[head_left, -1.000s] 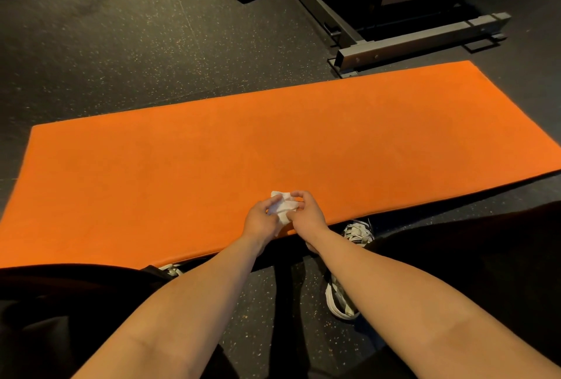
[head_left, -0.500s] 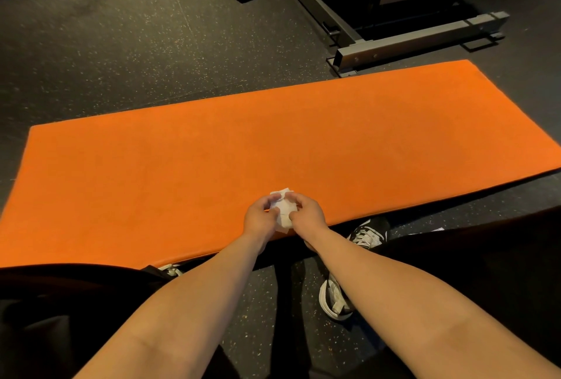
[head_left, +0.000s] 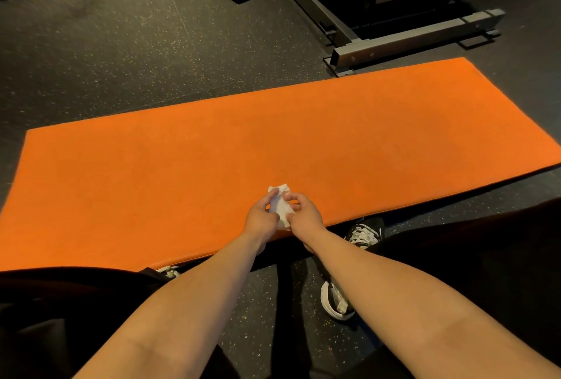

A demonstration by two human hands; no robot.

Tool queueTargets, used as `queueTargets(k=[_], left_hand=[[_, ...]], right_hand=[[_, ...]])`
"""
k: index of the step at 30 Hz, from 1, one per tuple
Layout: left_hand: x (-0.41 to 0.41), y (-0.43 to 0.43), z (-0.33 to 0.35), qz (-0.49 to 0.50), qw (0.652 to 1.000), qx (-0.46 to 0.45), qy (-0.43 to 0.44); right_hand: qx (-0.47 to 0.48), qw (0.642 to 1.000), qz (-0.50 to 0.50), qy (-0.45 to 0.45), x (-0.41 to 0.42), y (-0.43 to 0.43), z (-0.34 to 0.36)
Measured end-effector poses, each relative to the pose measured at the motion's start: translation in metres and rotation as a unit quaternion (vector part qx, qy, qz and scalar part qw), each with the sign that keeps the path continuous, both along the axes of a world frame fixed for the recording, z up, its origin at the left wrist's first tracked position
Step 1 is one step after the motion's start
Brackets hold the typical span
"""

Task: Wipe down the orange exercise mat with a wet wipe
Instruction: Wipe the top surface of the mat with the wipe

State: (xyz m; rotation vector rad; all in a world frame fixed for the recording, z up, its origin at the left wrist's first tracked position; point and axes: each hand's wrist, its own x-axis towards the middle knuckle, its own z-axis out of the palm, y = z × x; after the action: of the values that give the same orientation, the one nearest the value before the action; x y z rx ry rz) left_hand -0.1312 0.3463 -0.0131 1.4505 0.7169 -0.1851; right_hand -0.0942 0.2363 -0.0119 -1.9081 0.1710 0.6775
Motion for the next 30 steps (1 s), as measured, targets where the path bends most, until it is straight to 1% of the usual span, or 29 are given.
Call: queueTargets(k=[2,6,12,19,22,25,28,30], left_hand=[[-0.0012,-0.0001,0.0006,-0.012,1.0,0.004,-0.002],[-0.0041,0.0011,-0.0018,0.015,1.0,-0.012,-0.001],[-0.0037,0.0028,-0.0017,0.034,0.999,0.023,-0.007],[-0.0037,0.0007,0.0005,0.004,1.0,0.026,0.006],[-0.0048,-0.0002,-0.0027,0.014,0.999,0.036,0.019],[-0.0034,0.0016,-0.0053,-0.003,0.998,0.062,0.028],[-0.0006,0.0037,-0.0052,-0.03,0.996,0.078,0.024],[-0.0004,0.0046,-0.0031,-0.027,0.998,0.054,0.021]], right_hand=[[-0.01,1.0,0.007,-0.009,-0.0001,0.0008,0.0005],[-0.031,0.999,0.019,-0.007,0.0012,-0.0013,0.0016],[-0.014,1.0,0.003,0.006,-0.0025,0.0041,0.0033],[-0.046,0.999,0.026,0.009,-0.0073,0.0046,0.0054],[-0.065,0.997,0.033,-0.009,-0.0054,0.0051,0.0032],[-0.08,0.996,0.035,-0.026,-0.0033,0.0056,0.0019],[-0.075,0.996,0.052,-0.004,-0.0036,0.0047,0.0078],[-0.073,0.996,0.053,0.013,-0.0054,0.0071,0.0093]])
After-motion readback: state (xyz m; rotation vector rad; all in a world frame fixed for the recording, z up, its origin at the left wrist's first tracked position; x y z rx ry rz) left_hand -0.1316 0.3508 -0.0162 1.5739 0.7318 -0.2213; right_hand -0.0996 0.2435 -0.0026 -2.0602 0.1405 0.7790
